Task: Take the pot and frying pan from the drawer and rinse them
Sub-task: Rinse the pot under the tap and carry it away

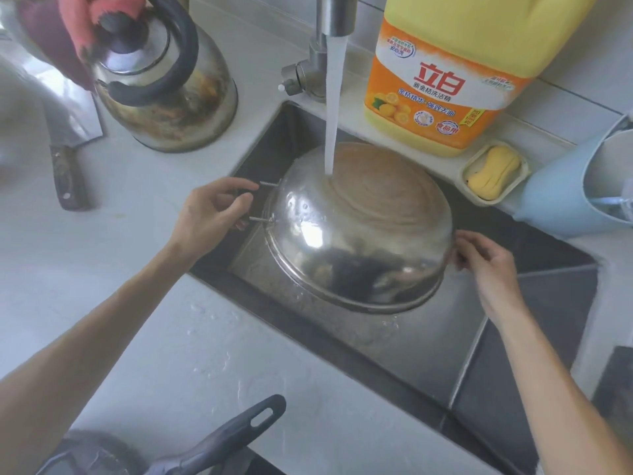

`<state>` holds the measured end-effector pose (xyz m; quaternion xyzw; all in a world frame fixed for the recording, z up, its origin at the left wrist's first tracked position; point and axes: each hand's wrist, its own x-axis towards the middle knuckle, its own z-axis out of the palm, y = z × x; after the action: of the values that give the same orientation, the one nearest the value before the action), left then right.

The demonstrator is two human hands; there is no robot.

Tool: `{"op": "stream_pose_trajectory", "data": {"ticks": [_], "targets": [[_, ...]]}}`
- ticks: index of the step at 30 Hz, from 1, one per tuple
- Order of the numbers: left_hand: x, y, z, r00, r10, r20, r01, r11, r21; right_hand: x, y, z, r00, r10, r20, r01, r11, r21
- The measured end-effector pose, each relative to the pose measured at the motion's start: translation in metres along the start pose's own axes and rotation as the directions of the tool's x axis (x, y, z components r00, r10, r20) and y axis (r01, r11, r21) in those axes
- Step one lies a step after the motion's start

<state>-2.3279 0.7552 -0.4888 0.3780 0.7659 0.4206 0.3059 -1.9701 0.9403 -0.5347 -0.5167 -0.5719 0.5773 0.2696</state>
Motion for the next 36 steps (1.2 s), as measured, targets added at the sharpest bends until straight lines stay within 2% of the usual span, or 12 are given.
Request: {"op": "stream_pose_trajectory", "data": {"ticks": [4,9,13,15,20,23,26,32,36], "targets": [[-0.009,-0.029,0.015,0.991,-0.106,0.077,0.103,0.994,0.041,0.02,-0.028,-0.008,0.998,-0.058,0.0,0.058,0.994,-0.095],[-0.005,-0.049,0.027,0.985,-0.171,0.021,0.17,0.985,0.036,0.031,-0.028,-0.025,0.987,-0.127,0.098,0.139,0.982,-0.13],[0.008,-0.047,0.022,0.985,-0.141,0.103,0.123,0.978,0.167,0.027,-0.004,-0.032,0.991,-0.087,0.106,0.112,0.959,-0.259],[0.014,-0.044,0.023,0.985,-0.114,0.128,0.077,0.961,0.266,0.024,0.011,-0.032,0.996,-0.042,0.079,0.061,0.966,-0.252],[0.016,-0.05,0.029,0.984,0.108,0.142,-0.143,0.954,0.265,0.013,0.04,-0.027,1.0,0.013,0.023,-0.01,0.989,-0.151],[0.019,-0.056,0.03,0.982,0.15,0.116,-0.18,0.933,0.313,0.011,0.045,-0.02,0.999,-0.028,-0.046,0.022,0.989,-0.143],[0.022,-0.057,0.034,0.976,0.184,0.117,-0.209,0.941,0.267,0.014,0.046,-0.015,0.993,-0.027,-0.118,0.012,0.992,-0.124],[0.018,-0.057,0.031,0.973,0.003,0.231,-0.007,1.0,0.017,0.017,0.055,-0.022,1.0,-0.007,0.018,0.012,0.962,-0.273],[0.014,-0.061,0.023,0.887,-0.152,0.436,0.233,0.963,-0.139,0.011,0.071,-0.02,0.993,-0.095,0.066,0.115,0.868,-0.483]]}}
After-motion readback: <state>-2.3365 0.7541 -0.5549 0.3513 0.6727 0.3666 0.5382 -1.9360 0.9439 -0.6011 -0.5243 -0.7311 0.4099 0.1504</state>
